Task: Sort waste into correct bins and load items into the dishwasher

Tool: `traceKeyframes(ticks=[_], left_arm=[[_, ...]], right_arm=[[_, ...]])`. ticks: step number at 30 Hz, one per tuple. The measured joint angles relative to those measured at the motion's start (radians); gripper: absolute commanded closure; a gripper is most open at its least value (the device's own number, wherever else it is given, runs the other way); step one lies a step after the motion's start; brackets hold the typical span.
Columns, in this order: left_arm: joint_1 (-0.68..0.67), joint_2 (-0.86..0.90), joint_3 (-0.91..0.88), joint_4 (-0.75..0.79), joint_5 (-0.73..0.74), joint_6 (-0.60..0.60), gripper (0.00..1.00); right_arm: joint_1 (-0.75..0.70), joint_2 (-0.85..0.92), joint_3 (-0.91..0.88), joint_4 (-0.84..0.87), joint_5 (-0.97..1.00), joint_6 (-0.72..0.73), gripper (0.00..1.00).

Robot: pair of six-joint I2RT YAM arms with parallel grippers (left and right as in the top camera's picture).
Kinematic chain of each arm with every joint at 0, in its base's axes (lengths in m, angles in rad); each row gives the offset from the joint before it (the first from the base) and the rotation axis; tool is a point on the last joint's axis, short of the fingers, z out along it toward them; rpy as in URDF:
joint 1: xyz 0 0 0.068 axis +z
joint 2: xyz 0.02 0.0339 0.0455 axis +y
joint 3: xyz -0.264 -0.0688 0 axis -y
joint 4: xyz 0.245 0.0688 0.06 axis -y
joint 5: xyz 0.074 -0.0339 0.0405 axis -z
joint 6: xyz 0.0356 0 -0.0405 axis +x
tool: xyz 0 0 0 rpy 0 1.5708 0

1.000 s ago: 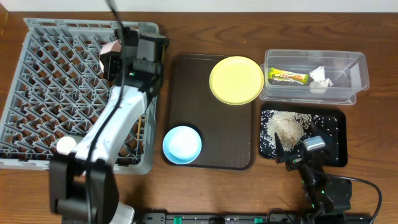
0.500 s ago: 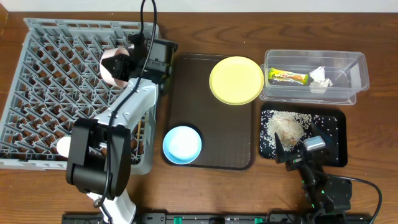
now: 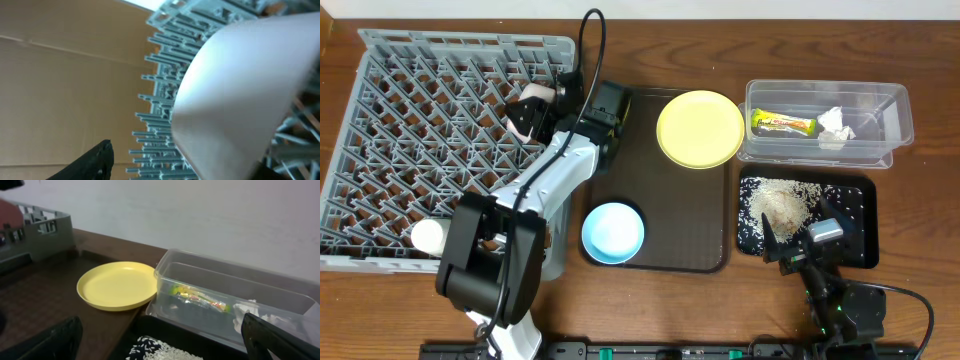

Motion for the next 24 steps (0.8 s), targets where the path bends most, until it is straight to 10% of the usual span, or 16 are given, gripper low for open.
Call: traceKeyframes(ticks=[14, 24], left_arm=[[-0.095, -0.381, 0.001, -0.37, 0.967, -0.349, 0.45], [-0.093, -0.338, -0.158, -0.397, 1.133, -0.511, 0.63]], right_arm=[[0.0, 0.0, 0.0, 0.0, 0.0, 0.0, 0.01], [0.0, 0.0, 0.0, 0.0, 0.0, 0.0, 0.01]])
